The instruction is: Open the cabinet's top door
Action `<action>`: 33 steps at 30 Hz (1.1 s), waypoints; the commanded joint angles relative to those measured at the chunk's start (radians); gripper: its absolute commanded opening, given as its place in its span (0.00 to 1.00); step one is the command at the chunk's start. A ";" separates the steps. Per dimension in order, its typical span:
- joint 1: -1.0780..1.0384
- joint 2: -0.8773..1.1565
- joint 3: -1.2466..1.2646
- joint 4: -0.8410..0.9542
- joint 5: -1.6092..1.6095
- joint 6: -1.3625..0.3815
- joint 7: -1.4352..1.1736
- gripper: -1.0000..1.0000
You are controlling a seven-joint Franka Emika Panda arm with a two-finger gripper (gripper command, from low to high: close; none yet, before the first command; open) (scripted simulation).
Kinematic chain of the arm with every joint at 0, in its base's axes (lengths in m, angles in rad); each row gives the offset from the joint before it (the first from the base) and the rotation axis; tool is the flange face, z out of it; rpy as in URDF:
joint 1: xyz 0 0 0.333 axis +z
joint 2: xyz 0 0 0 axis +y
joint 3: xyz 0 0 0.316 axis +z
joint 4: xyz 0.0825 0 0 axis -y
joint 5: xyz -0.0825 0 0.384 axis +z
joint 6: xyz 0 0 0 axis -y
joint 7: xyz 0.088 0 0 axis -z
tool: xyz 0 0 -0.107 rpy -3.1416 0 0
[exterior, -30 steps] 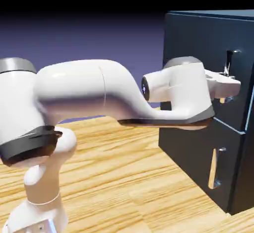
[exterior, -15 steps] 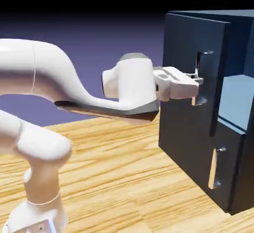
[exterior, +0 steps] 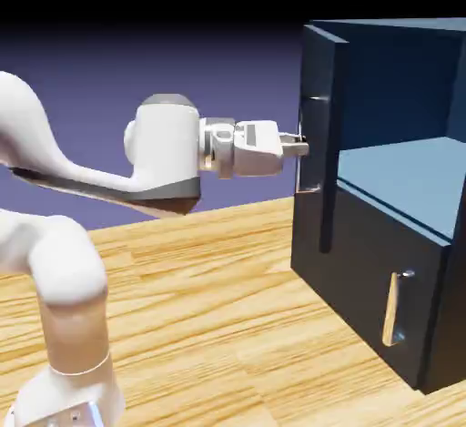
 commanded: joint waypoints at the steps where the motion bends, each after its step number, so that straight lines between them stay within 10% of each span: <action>1: -0.019 -0.023 0.028 -0.018 0.046 -0.005 -0.022 0.00; 33: 0.133 -0.366 0.967 -0.070 1.345 -0.807 -0.491 0.00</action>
